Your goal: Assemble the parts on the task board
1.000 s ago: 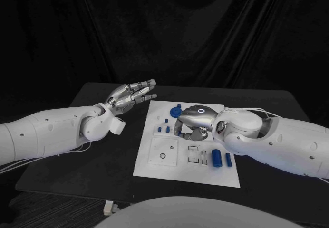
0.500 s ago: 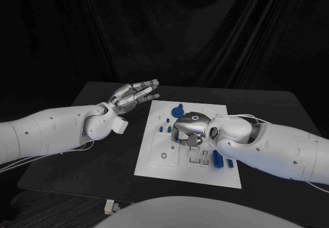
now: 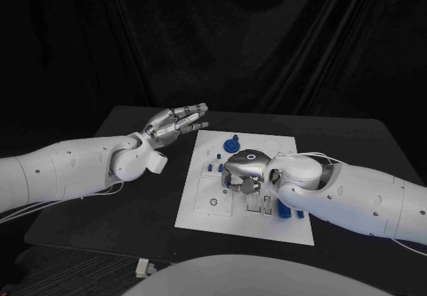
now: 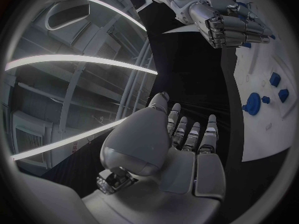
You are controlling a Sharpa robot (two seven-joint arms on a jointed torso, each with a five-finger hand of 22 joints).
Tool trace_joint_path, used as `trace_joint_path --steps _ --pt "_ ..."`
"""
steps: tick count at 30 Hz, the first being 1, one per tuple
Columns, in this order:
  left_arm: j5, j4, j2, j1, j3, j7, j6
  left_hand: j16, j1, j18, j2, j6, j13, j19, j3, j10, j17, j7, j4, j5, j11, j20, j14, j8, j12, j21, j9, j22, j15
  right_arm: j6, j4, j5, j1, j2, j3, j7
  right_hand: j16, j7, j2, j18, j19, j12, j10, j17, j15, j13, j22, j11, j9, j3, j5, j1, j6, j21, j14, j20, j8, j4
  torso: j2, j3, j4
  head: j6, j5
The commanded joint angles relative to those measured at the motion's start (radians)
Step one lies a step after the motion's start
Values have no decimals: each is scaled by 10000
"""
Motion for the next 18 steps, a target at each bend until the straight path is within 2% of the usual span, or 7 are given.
trace_joint_path --steps 1,6,18 --pt "60 -18 27 -28 10 286 197 15 70 120 6 49 -2 28 14 27 -5 1 -44 37 44 -6 15 56 -4 48 3 -21 -16 44 -29 -104 -62 36 7 -166 -58 15 -6 104 -38 30 374 10 18 5 1031 -316 -18 -15 -28 -45 9 -60 51 -46 -31 39 -2 -3 3 2 27" --pt "60 -51 37 -52 10 230 225 15 70 120 6 49 -2 28 14 27 -5 1 -44 37 44 -6 15 56 -4 48 3 -21 -16 55 -42 -105 -123 69 7 -168 -53 14 -6 102 -31 28 379 21 18 5 1035 -317 -18 -15 -29 -44 12 -47 56 -45 -31 38 1 -1 4 2 67" --pt "60 -120 69 -99 10 203 278 14 70 116 6 18 -7 23 16 11 -6 17 -42 19 62 7 11 48 -30 44 -3 -39 15 39 -127 -105 -246 203 7 -188 -50 13 -11 101 -26 23 390 29 17 5 1036 -319 -20 -19 -31 -43 17 -43 63 -45 -34 36 -5 -3 3 2 62"
